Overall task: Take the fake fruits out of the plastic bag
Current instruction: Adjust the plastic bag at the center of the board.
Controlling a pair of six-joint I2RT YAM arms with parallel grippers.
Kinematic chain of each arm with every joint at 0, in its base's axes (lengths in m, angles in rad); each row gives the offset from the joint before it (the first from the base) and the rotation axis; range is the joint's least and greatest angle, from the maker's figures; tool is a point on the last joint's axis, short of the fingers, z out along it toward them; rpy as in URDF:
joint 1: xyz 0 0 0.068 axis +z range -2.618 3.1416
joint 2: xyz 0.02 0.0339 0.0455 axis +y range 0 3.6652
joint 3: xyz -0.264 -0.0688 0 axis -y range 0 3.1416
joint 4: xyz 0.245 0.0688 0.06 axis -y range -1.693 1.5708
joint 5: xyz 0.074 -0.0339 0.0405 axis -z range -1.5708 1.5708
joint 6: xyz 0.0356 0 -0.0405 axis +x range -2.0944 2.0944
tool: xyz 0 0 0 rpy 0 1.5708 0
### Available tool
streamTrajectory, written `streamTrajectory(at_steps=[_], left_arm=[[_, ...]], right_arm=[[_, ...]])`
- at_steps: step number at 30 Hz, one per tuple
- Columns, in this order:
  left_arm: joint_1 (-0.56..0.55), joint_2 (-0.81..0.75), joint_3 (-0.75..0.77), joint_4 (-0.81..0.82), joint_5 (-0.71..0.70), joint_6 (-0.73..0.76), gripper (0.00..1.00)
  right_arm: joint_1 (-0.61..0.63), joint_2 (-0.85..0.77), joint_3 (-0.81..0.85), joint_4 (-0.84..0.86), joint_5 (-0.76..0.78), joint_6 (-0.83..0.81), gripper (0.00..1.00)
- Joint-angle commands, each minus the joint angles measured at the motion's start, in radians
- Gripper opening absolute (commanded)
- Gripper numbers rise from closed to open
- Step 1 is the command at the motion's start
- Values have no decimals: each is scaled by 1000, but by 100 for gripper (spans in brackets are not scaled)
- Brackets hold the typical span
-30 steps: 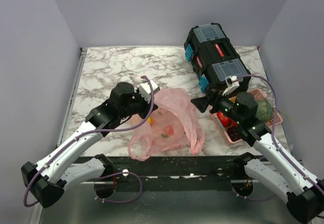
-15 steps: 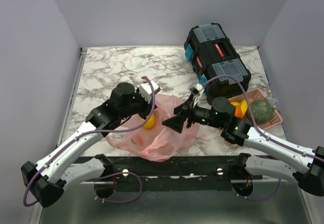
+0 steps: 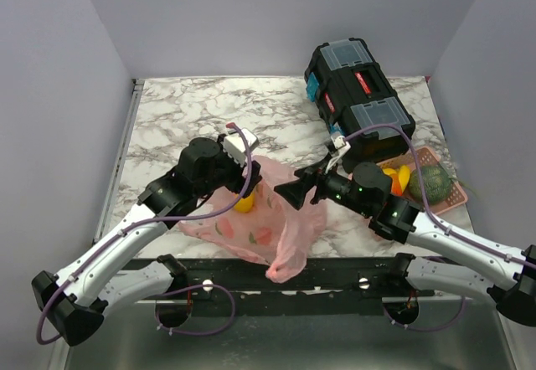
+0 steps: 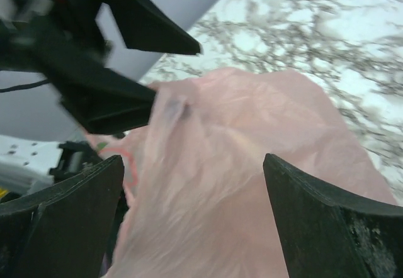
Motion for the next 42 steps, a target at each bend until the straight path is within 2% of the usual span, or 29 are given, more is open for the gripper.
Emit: streamTrajectory(at_steps=[1,3,4,5,11,20,28,32,33,34,36,38,40,42], left_arm=[[-5,-50,19,-30,-143,-63,79],[-4,-63,55,-81,-175,-90,89],[-4,-73,58,-98,-178,-100,97],[-4,-90,56,-116,-175,-110,99],[-5,-199,17,-215,-113,-123,99],[-3,-357,11,-327,-285,-121,99],[-3,-300,-25,-422,-282,-209,99],[-3,-270,-36,-396,-244,-208,96],[-3,-274,-46,-376,-213,-203,94],[-3,-281,-62,-350,-176,-192,87],[-3,-283,-79,-310,-124,-173,62],[-3,-279,-91,-278,-113,-155,43],[-2,-267,-97,-242,-114,-138,28],[-4,-250,-91,-203,-114,-123,14]], right_arm=[[7,28,23,-147,172,-28,95],[8,26,38,-199,220,-29,97],[7,20,40,-208,238,-28,97],[8,12,41,-212,248,-32,98],[7,-10,52,-221,245,-51,100],[7,7,55,-221,229,-55,100],[8,-13,73,-228,235,-71,100],[8,-10,138,-237,192,-88,100],[8,-7,157,-237,175,-92,100],[8,-3,180,-236,145,-97,100],[8,16,222,-220,69,-104,100],[9,58,262,-207,-57,-106,97],[21,107,287,-177,-178,-104,93],[92,149,290,-146,-196,-131,92]])
